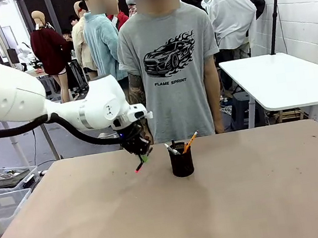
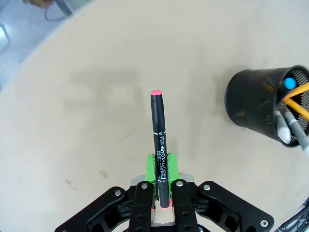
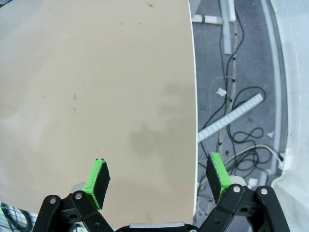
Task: Place the pens into the pen holder.
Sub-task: Pick up a writing instrument from the table and place it into the Pen holder.
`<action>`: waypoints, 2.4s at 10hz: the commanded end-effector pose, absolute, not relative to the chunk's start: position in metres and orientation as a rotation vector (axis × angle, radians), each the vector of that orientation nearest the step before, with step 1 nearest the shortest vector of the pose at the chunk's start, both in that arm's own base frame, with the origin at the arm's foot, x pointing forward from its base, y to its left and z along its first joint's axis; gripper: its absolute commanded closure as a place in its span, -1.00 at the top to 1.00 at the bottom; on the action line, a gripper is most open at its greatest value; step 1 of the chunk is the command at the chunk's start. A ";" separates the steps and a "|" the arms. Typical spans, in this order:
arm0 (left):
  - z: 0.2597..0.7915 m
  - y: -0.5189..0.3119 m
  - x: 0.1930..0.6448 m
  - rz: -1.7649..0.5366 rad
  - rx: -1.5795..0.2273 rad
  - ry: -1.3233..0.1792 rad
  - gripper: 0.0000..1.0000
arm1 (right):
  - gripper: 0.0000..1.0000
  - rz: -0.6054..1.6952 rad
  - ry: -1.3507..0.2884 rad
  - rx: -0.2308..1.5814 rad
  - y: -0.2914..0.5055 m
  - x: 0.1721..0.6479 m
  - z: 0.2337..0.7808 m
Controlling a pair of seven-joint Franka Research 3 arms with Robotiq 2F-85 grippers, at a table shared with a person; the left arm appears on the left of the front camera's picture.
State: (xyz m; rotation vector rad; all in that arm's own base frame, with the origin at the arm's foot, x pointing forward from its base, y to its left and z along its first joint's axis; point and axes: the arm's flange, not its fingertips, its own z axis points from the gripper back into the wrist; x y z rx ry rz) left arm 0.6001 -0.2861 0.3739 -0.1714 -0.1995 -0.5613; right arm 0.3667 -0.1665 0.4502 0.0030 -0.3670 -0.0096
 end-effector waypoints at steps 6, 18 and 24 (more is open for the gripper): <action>0.405 -0.252 0.596 -0.925 -0.639 -0.757 -1.00 | 1.00 -0.023 -0.365 -0.024 -0.164 0.367 0.448; 0.373 -0.306 0.589 -1.404 -1.010 -1.079 -1.00 | 1.00 -0.023 -0.365 -0.024 -0.164 0.367 0.448; 0.338 -0.324 0.602 -1.425 -1.017 -0.935 -1.00 | 1.00 -0.023 -0.365 -0.024 -0.164 0.367 0.448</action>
